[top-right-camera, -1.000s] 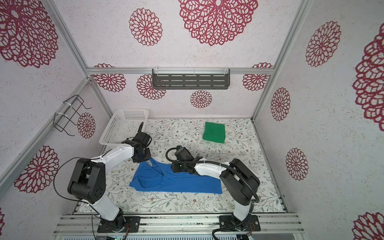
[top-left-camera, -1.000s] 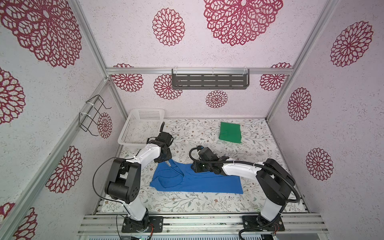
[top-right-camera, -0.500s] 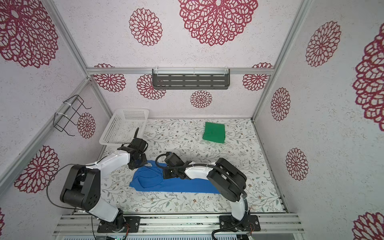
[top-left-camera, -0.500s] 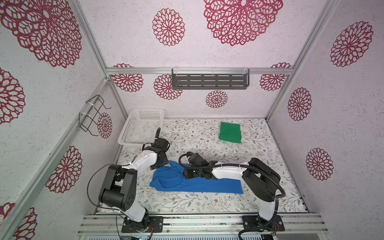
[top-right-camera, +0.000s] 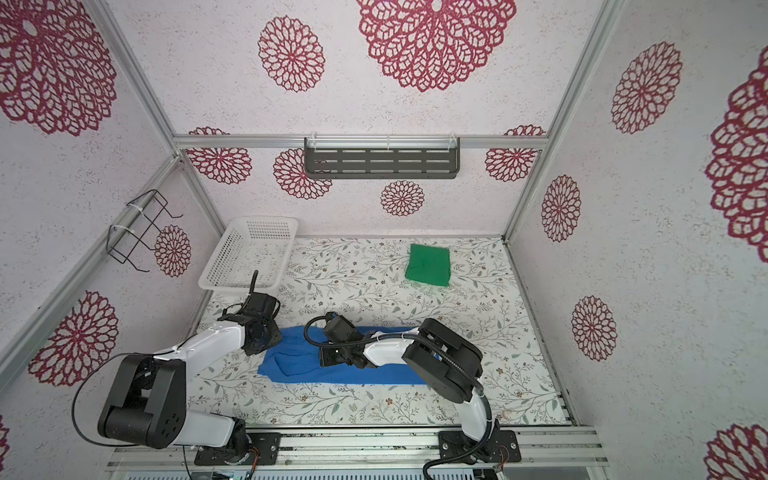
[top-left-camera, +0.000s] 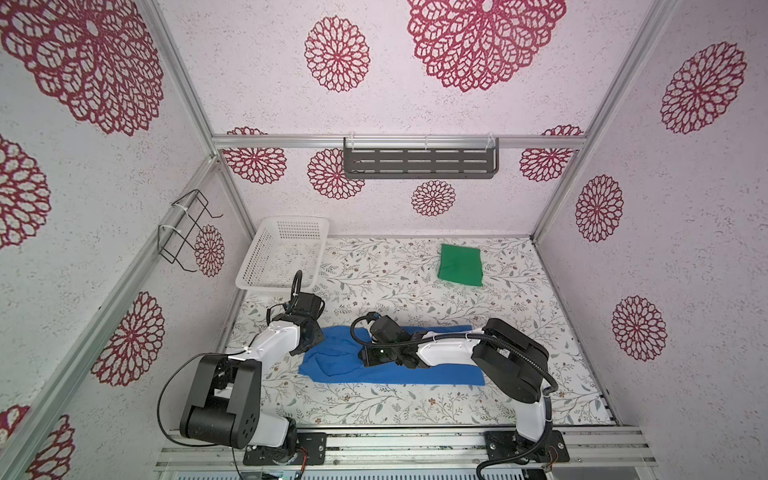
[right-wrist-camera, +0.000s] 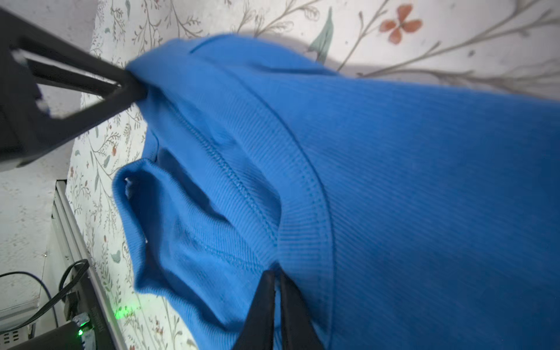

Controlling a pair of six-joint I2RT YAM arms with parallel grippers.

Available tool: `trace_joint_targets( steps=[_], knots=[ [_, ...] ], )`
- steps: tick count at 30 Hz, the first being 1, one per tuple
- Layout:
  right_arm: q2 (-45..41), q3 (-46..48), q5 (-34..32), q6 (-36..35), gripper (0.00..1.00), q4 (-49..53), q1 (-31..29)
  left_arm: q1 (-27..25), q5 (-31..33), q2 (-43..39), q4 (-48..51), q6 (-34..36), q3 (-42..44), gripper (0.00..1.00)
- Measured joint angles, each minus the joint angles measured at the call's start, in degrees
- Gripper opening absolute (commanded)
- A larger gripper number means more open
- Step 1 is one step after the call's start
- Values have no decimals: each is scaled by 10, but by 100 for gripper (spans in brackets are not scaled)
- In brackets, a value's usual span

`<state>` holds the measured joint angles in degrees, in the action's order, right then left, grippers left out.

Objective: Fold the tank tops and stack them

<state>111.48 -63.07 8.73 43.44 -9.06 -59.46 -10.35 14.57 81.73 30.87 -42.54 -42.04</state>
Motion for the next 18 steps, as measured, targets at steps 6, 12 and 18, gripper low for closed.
trace_joint_targets(
  steps=[6,12,18],
  knots=[
    [-96,2,-37,-24,19,58,4,0,-2,-92,13,-2,-5,60],
    [-221,50,-89,-54,14,118,53,0,7,-145,61,-1,-41,58],
    [-342,179,-165,-63,5,233,173,-33,-18,-143,83,-14,-65,56]
  ],
)
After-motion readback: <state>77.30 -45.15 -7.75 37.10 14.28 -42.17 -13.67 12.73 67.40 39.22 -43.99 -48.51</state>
